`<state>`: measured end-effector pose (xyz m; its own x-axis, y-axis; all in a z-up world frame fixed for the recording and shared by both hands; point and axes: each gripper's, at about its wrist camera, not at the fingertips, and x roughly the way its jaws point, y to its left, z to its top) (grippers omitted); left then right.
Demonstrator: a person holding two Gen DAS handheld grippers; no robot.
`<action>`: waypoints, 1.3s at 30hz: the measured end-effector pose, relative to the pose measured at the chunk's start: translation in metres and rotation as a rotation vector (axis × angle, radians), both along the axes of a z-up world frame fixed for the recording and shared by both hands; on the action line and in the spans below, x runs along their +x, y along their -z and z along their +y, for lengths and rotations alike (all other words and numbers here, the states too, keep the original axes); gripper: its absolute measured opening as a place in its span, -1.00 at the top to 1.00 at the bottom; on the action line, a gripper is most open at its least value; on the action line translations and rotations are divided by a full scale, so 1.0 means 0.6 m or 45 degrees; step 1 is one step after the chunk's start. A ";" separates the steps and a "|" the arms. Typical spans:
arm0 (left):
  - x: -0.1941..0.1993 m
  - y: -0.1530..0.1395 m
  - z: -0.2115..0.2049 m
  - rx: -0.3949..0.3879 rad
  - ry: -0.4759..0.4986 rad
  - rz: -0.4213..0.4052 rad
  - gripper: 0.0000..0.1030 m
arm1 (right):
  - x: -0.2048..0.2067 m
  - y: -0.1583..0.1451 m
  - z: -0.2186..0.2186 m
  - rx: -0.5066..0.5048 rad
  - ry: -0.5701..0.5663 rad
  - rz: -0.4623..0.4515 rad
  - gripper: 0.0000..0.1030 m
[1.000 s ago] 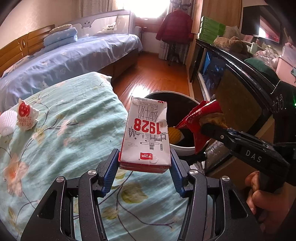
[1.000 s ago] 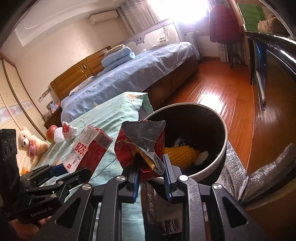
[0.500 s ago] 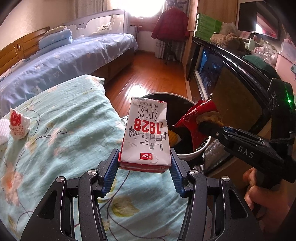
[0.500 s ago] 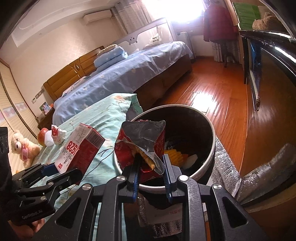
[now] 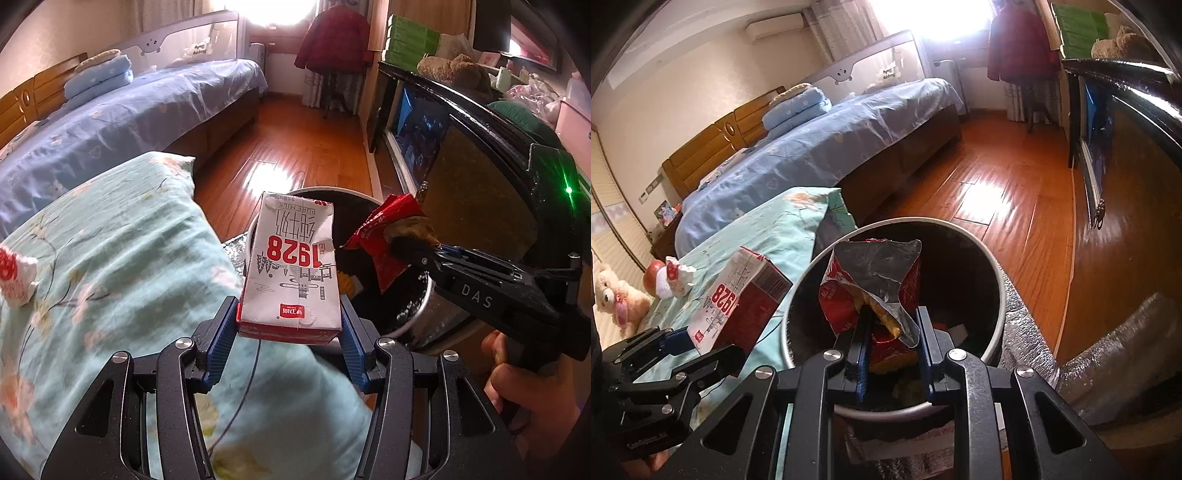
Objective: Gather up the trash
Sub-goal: 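Carry the milk carton and red snack bag over the trash bin with both grippers, then open both grippers to drop the carton and snack bag into the bin, then move both grippers back to the bed toward the foam net and white bag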
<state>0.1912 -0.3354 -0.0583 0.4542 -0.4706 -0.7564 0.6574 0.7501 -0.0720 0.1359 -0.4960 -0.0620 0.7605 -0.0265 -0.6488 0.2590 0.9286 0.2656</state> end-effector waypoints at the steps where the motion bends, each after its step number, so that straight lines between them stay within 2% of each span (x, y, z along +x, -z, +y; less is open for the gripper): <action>1: 0.004 0.000 -0.004 0.002 0.002 0.003 -0.01 | 0.005 0.001 -0.003 -0.002 0.002 0.009 0.56; 13: 0.044 0.020 -0.033 -0.008 0.008 0.098 -0.02 | 0.043 0.016 -0.032 0.002 0.002 0.089 0.48; 17: 0.053 0.025 -0.028 -0.038 -0.010 0.146 -0.06 | 0.045 0.021 -0.041 0.021 0.024 0.099 0.08; 20: 0.049 0.021 -0.012 -0.072 -0.029 0.142 -0.11 | 0.042 0.020 -0.044 0.023 0.036 0.096 -0.06; 22: 0.044 0.017 0.003 -0.093 -0.041 0.136 -0.15 | 0.039 0.018 -0.045 0.031 0.041 0.088 -0.15; 26: 0.035 0.012 0.046 -0.129 -0.093 0.136 -0.24 | 0.030 0.010 -0.034 0.058 0.035 0.048 -0.46; 30: 0.027 0.012 0.099 -0.158 -0.167 0.141 -0.30 | 0.025 -0.001 -0.008 0.085 0.001 0.017 -0.60; 35: 0.020 0.010 0.170 -0.168 -0.276 0.120 -0.33 | 0.023 -0.013 0.035 0.099 -0.062 -0.014 -0.62; 39: 0.019 0.011 0.233 -0.162 -0.390 0.083 -0.43 | 0.024 -0.023 0.080 0.128 -0.132 -0.036 -0.69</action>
<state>0.2024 -0.1955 -0.0646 0.5416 -0.4125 -0.7325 0.3937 0.8943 -0.2126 0.1504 -0.4480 -0.0479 0.7738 0.1173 -0.6224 0.1538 0.9185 0.3643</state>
